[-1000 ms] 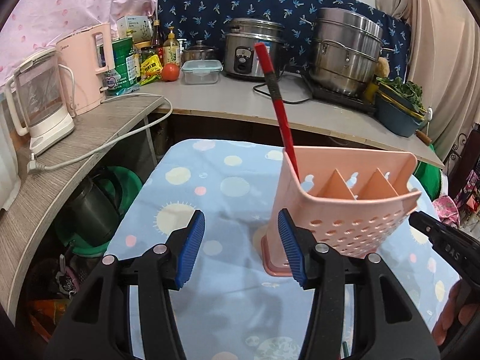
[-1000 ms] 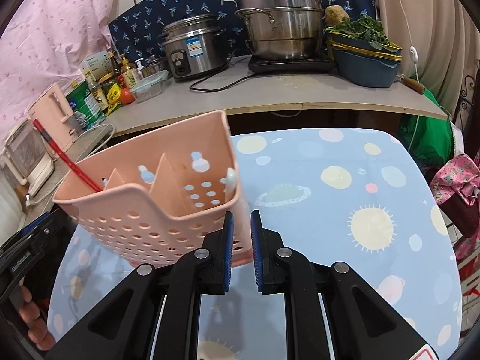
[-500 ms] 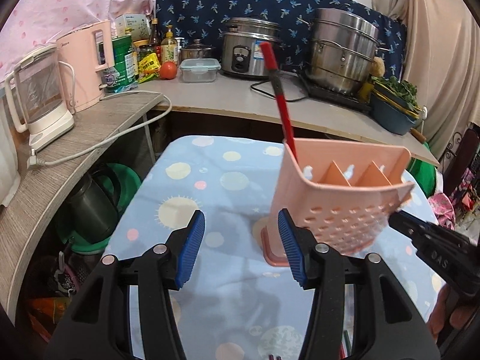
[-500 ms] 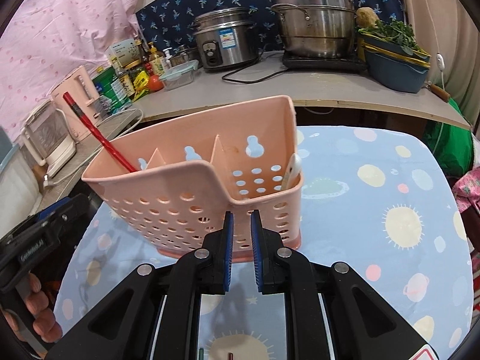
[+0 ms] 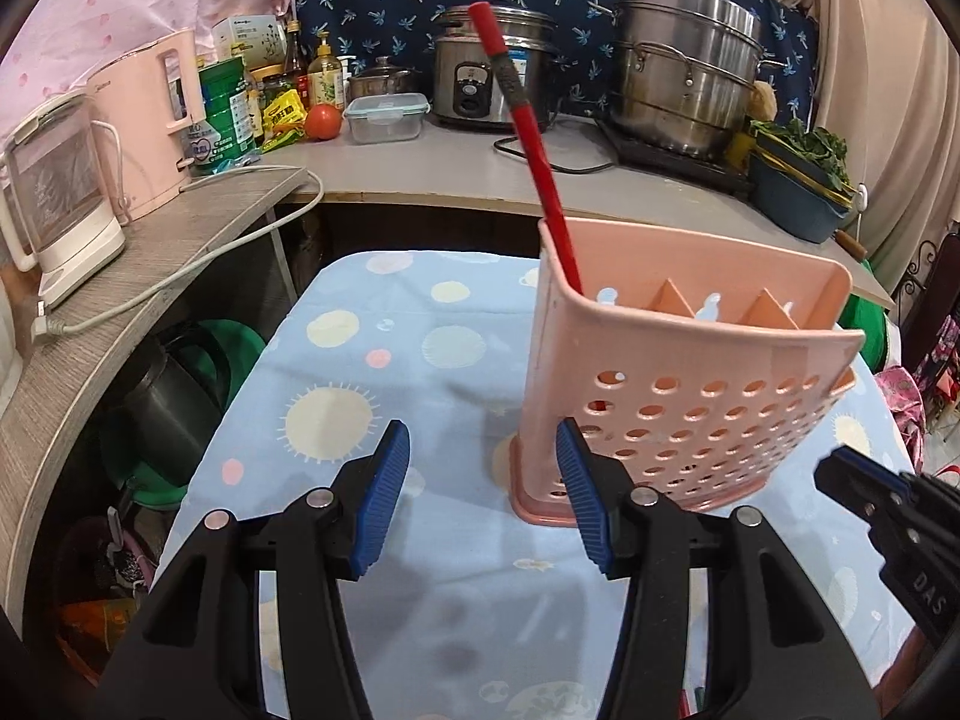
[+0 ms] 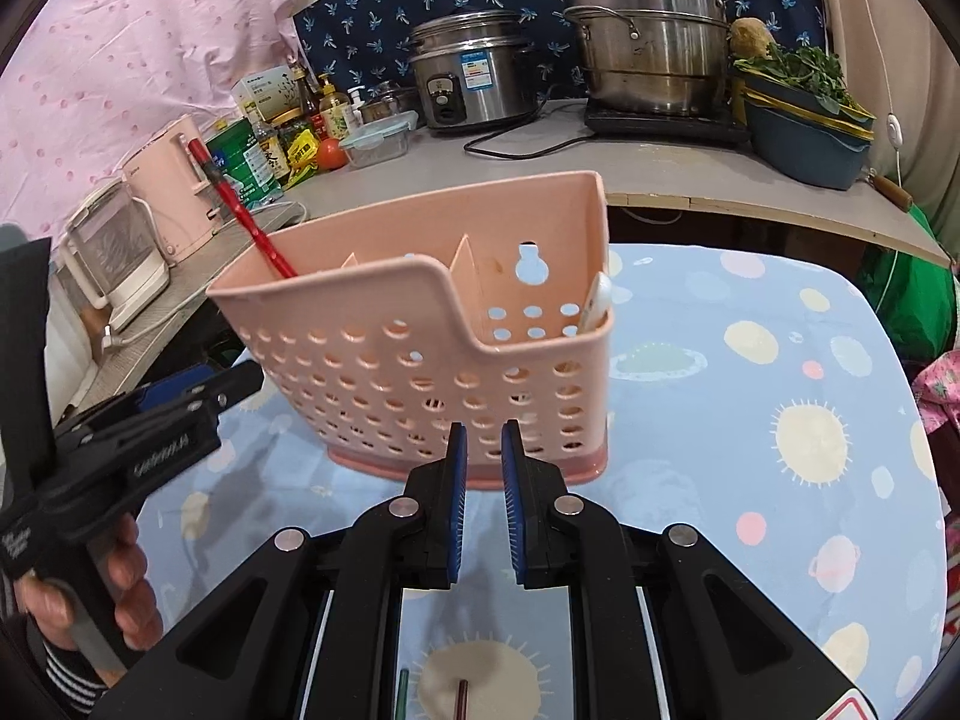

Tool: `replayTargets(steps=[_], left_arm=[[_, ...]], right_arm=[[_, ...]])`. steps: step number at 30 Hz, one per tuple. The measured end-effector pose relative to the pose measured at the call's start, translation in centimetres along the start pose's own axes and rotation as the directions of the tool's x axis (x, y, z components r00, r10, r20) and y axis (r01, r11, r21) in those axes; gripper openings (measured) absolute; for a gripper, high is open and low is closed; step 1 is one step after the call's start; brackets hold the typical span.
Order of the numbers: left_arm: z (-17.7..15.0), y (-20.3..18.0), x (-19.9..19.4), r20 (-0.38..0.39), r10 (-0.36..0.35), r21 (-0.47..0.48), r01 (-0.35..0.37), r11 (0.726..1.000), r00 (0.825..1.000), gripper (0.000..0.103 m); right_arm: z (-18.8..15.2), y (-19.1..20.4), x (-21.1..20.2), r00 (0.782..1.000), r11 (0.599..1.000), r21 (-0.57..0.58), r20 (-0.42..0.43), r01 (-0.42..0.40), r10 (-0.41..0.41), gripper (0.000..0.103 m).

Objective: Organize utensils
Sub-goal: 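Withdraw both tools from the basket back toward the chopsticks, then grasp a dark red chopstick with the right tool while the left tool grasps another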

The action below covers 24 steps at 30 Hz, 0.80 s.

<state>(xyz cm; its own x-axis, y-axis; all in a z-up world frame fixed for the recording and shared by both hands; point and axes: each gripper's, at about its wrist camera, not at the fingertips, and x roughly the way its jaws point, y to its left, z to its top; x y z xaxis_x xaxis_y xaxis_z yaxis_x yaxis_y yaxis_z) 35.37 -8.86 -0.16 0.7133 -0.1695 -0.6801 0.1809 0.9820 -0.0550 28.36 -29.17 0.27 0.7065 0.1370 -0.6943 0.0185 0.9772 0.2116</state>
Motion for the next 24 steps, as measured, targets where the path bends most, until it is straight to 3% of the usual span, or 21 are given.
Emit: replayTargets(steps=[8, 11, 15, 24], left_arm=[[-2.0, 0.3, -3.3, 0.006, -0.01, 0.026, 0.01, 1.0, 1.0, 0.049], [-4.5, 0.9, -5.8, -0.003, -0.019, 0.033, 0.019, 0.999, 1.0, 0.056], [-8.6, 1.9, -9.1, -0.026, -0.003, 0.034, 0.004, 0.999, 1.0, 0.067], [-17.3, 3.9, -14.5, -0.107, 0.036, 0.014, -0.035, 0.999, 0.994, 0.069]], right_arm=[[-3.4, -0.4, -2.5, 0.999, 1.0, 0.014, -0.037, 0.014, -0.014, 0.013], [-6.7, -0.4, -4.7, 0.997, 0.999, 0.024, -0.067, 0.033, -0.032, 0.014], [-11.9, -0.3, -7.4, 0.992, 0.998, 0.04, -0.118, 0.055, -0.049, 0.026], [-21.5, 2.0, -12.9, 0.979, 0.992, -0.007, -0.162, 0.125, -0.124, 0.026]])
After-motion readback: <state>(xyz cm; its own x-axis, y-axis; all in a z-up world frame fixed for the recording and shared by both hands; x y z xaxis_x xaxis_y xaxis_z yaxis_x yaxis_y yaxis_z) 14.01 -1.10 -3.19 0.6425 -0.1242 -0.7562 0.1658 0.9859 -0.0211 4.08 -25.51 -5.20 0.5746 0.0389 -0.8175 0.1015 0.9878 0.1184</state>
